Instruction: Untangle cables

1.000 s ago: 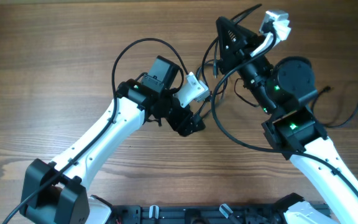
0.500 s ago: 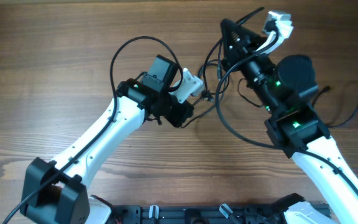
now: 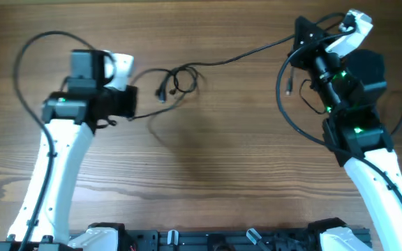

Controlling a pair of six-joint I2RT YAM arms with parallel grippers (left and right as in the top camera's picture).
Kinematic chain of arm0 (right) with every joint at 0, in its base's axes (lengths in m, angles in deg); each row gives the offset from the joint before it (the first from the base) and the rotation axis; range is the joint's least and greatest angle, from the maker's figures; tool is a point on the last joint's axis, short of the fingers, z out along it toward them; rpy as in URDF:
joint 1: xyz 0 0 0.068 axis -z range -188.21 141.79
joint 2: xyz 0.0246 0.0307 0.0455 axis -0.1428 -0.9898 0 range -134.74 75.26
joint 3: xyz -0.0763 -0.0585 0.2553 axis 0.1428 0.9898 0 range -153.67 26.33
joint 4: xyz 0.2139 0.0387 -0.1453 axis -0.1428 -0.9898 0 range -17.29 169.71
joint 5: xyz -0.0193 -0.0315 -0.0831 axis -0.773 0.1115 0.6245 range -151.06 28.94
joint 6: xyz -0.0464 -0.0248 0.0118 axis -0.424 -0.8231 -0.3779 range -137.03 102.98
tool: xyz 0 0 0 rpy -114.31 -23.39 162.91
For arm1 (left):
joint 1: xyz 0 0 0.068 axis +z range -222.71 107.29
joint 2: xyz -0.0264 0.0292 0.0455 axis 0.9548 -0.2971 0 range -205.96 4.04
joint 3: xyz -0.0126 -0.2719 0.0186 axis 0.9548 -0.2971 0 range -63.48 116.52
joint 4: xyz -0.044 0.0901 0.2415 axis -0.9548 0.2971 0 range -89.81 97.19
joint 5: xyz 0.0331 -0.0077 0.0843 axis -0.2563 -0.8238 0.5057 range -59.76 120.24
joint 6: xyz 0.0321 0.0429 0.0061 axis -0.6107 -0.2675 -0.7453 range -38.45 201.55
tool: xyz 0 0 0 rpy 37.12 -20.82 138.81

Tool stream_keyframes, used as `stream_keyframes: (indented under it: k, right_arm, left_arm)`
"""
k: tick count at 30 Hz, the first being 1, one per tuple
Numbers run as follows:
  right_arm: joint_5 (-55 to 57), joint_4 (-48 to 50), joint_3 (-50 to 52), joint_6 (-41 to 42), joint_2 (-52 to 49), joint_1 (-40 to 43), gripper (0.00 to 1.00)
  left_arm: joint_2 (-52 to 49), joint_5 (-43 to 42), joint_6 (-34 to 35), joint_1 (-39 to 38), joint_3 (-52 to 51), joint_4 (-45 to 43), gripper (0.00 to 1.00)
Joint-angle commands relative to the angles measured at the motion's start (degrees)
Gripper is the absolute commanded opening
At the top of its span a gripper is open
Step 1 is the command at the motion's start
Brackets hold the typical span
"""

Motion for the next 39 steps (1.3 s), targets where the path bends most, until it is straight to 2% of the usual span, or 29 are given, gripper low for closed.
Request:
stream_keyframes:
  k: [1,4,9,14,25,29,32,35,37,39]
  right_arm:
    - [1.0,-1.1,-0.2,1.5,0.6,1.8,0.04]
    - [1.0,-1.3,-0.2,1.9,0.6,2.5,0.04]
    - [0.5,-1.3,-0.2,1.9,0.6,2.5,0.04]
    - [-0.9,0.0,-0.2,1.7,0.6,2.5,0.04]
    - [1.0,15.8,-0.2,1.9,0.6,2.5,0.04]
    - [1.0,27.1,-0.2,11.5,0.6,2.5,0.04]
    - [2.4,36.0,-0.2,14.6,0.6,2.6,0.04]
    - [7.0,43.9,-0.2,20.3,0.6,4.9,0.04]
    - [8.5,47.7,-0.2,28.5,0.6,8.4,0.04]
    - [9.0,50.8,-0.2,32.6,0.6,11.8,0.04]
  left_arm:
    - [0.9,2.2,11.0,9.0,0.0,-1.0,0.04]
    - [0.9,2.2,15.3,16.0,0.0,-0.9,0.04]
    - [0.9,1.8,19.0,21.8,0.0,-0.5,0.04]
    - [0.9,-4.1,14.6,20.4,0.0,-0.9,0.04]
    - [0.9,-2.6,14.7,18.5,0.0,-0.3,0.04]
    - [0.9,-6.8,14.1,17.6,0.0,0.1,0.04]
    - [0.8,-8.6,9.0,15.0,0.0,1.2,0.04]
    - [0.1,-6.0,7.3,11.8,0.0,2.0,0.04]
    - [-0.1,-3.6,7.5,11.2,-0.1,2.0,0.04]
    - [-0.4,1.1,10.3,11.3,-0.1,2.2,0.04]
